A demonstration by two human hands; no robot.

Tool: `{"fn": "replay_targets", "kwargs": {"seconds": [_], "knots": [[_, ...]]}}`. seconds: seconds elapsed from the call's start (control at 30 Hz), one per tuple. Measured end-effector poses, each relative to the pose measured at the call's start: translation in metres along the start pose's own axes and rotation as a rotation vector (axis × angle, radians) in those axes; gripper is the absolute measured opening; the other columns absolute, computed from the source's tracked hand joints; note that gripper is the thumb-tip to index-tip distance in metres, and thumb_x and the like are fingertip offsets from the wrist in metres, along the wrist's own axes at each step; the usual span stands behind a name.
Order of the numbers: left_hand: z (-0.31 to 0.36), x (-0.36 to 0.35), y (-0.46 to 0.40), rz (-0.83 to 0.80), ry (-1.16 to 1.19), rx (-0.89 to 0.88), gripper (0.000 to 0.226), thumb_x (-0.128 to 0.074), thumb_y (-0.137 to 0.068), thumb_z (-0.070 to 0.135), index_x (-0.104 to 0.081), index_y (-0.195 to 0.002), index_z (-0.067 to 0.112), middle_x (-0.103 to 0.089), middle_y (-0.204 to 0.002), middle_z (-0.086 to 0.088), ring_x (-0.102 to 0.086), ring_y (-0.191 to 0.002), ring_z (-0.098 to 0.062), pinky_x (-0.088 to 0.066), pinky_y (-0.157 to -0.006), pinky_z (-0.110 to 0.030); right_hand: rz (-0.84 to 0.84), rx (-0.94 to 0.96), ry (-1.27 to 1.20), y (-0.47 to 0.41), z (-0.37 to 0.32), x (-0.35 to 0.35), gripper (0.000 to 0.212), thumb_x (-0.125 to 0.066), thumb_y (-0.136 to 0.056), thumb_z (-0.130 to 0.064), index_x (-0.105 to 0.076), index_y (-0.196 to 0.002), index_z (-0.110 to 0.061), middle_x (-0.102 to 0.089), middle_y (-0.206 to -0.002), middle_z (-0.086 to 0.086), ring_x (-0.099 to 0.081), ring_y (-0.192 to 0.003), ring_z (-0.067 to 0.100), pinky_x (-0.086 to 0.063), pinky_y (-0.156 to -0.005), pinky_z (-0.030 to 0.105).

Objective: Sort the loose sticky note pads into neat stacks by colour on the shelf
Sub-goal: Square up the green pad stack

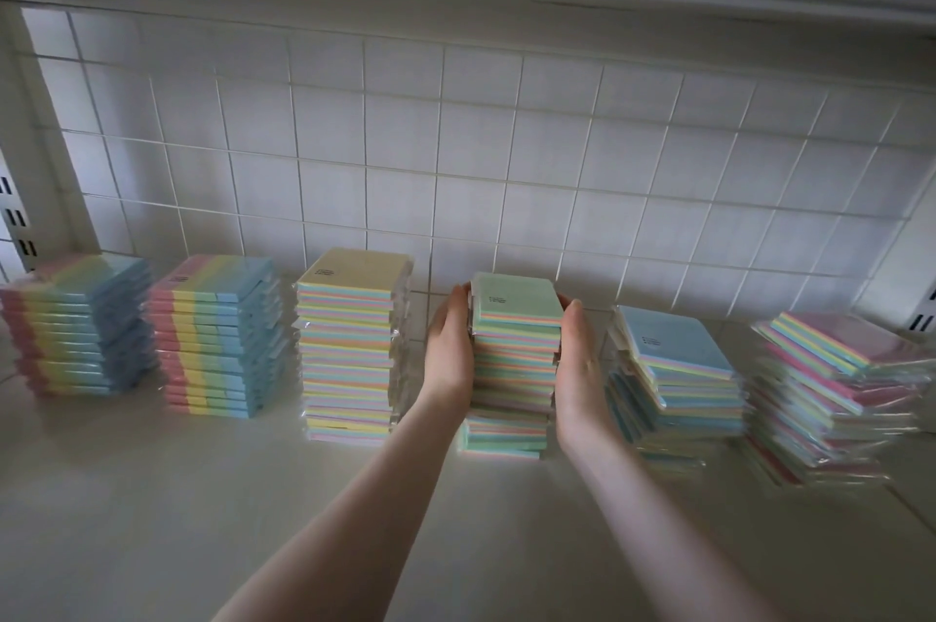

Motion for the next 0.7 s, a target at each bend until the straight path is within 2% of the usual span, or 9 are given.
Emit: {"fn": "replay_targets", "kwargs": {"seconds": [0.07,0.13,0.2,0.3,0.4,0.5,0.57,0.63,0.7], "knots": [[0.002,0.002,0.001,0.043,-0.034,-0.054,0.039,-0.036,-0.093,0.045,-0.068,-0.09,0.024,-0.069,-0.091,0.002,-0.061,-0.092,-0.017,-0.045,-0.092,-0.038,0.001,-0.027,-0.046,0.0,0.004,0.0,0.111,-0.041,-0.047,-0.099,-0.048,-0.135,-0.031,-0.052,-0.137,-0.01,-0.046,-0.129,0.012,-0.03,-0.112,0.046],[0.002,0.003,0.001,0.061,-0.041,-0.073,0.043,-0.036,-0.086,0.049,-0.063,-0.084,0.015,-0.065,-0.086,-0.008,-0.055,-0.082,-0.02,-0.045,-0.083,-0.038,0.024,-0.038,-0.076,0.005,-0.002,0.001,0.097,-0.042,-0.053,-0.095,-0.056,-0.124,-0.031,-0.061,-0.126,-0.009,-0.053,-0.122,0.014,-0.035,-0.108,0.046],[0.0,0.001,-0.001,0.048,-0.043,-0.079,0.04,-0.037,-0.083,0.047,-0.057,-0.078,0.013,-0.059,-0.077,-0.007,-0.048,-0.076,-0.019,-0.041,-0.076,-0.036,0.054,0.006,-0.087,0.011,-0.015,0.003,0.072,-0.044,-0.065,-0.083,-0.059,-0.112,-0.031,-0.064,-0.116,-0.006,-0.057,-0.114,0.014,-0.04,-0.104,0.045],[0.001,-0.001,-0.003,0.006,-0.04,-0.083,0.031,-0.04,-0.093,0.036,-0.06,-0.076,0.018,-0.062,-0.077,0.003,-0.053,-0.079,-0.017,-0.043,-0.079,-0.035,0.066,0.116,-0.011,0.012,-0.025,0.004,0.026,-0.039,-0.091,-0.057,-0.05,-0.112,-0.047,-0.052,-0.128,-0.016,-0.047,-0.121,0.003,-0.03,-0.112,0.039],[0.001,-0.002,-0.003,-0.04,-0.021,-0.054,0.038,-0.037,-0.097,0.035,-0.064,-0.087,0.011,-0.067,-0.085,0.001,-0.059,-0.084,-0.017,-0.045,-0.085,-0.035,0.065,0.156,-0.002,0.01,-0.026,0.006,0.023,-0.038,-0.098,-0.044,-0.051,-0.117,-0.045,-0.049,-0.13,-0.011,-0.047,-0.116,-0.004,-0.031,-0.111,0.031],[0.0,-0.008,0.002,-0.145,0.018,-0.028,0.054,-0.026,-0.099,0.049,-0.069,-0.101,0.017,-0.072,-0.1,-0.001,-0.065,-0.099,-0.018,-0.045,-0.098,-0.039,0.05,0.184,-0.074,0.012,-0.033,0.006,0.024,-0.04,-0.1,-0.027,-0.054,-0.119,-0.027,-0.054,-0.12,-0.007,-0.051,-0.096,-0.016,-0.039,-0.091,0.008],[0.0,-0.012,0.005,-0.242,0.112,-0.055,0.065,-0.021,-0.096,0.061,-0.061,-0.121,0.017,-0.067,-0.118,-0.007,-0.06,-0.115,-0.021,-0.039,-0.106,-0.043,-0.004,0.189,-0.098,0.01,-0.033,0.004,0.032,-0.04,-0.1,-0.024,-0.047,-0.131,-0.02,-0.052,-0.121,-0.014,-0.049,-0.097,-0.022,-0.036,-0.082,-0.002],[0.0,-0.009,0.006,-0.252,0.118,-0.098,0.076,-0.023,-0.086,0.073,-0.046,-0.138,0.022,-0.057,-0.134,-0.001,-0.05,-0.127,-0.015,-0.031,-0.113,-0.042,-0.041,0.184,-0.083,0.01,-0.035,0.003,0.04,-0.04,-0.1,-0.031,-0.04,-0.139,-0.023,-0.045,-0.133,-0.017,-0.043,-0.115,-0.014,-0.031,-0.094,0.004],[0.001,-0.005,0.006,-0.224,0.016,-0.161,0.086,-0.026,-0.078,0.082,-0.032,-0.145,0.028,-0.042,-0.146,0.009,-0.037,-0.135,-0.006,-0.023,-0.117,-0.037,-0.051,0.169,-0.095,0.009,-0.035,0.005,0.043,-0.041,-0.098,-0.037,-0.041,-0.14,-0.025,-0.042,-0.142,-0.013,-0.039,-0.127,-0.002,-0.028,-0.107,0.019]]}}
Point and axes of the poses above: each hand's wrist, its own y-axis away from the middle knuckle, its own x-axis out of the back of the hand, z = x × y, the point moved 7 cm from there along -y, towards the middle knuckle
